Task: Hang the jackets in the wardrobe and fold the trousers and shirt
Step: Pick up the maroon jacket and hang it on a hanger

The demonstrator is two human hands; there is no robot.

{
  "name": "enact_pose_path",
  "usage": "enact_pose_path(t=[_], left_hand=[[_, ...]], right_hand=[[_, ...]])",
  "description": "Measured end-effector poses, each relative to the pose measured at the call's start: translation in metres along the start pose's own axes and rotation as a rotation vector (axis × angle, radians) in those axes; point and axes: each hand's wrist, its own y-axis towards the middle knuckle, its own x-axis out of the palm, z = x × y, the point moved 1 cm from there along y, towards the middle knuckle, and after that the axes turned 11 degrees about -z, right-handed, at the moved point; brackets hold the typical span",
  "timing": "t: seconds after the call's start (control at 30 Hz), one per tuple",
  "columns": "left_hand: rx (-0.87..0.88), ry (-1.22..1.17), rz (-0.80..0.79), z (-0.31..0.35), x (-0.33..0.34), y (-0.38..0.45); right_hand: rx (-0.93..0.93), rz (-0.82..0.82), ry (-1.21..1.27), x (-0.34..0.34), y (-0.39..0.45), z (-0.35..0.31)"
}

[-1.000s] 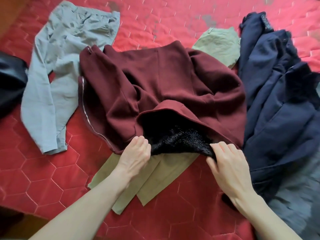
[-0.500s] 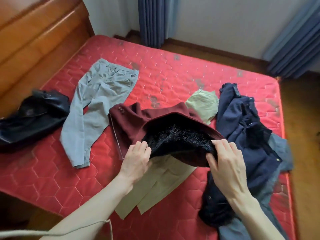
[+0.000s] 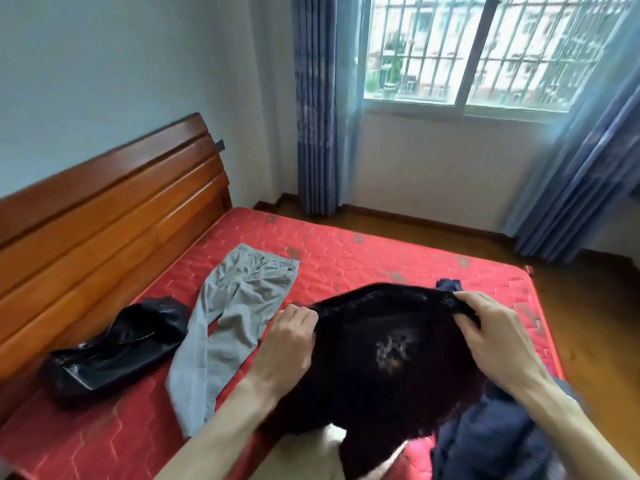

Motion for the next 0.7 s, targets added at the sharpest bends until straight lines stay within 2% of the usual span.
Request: enact_pose_path(t=[0.2, 0.37, 0.47, 0.53, 0.7], left_hand=[[0.114, -0.221, 0.038, 0.007, -0.034, 0.001], [-0.020, -0.546, 0.051, 0.024, -0.036, -0.003], [0.005, -0.702, 0.106, 0.043, -0.034, -0.008], [0.053, -0.653, 0.121, 0.055, -0.039, -0.011], [0.251, -0.247, 0.183, 0.069, -0.054, -0.002]], right_hand=[[0.100, -0.101, 0.355, -0.037, 0.000, -0.020], [0.013, -0.035, 0.393, -0.061, -0.001, -0.036], [0.007, -0.039, 0.484, -0.071, -0.001, -0.038], [0.011, -0.057, 0.525, -0.078, -0.003, -0.038], [0.000, -0.105, 0.566, -0.097, -0.013, -0.025]])
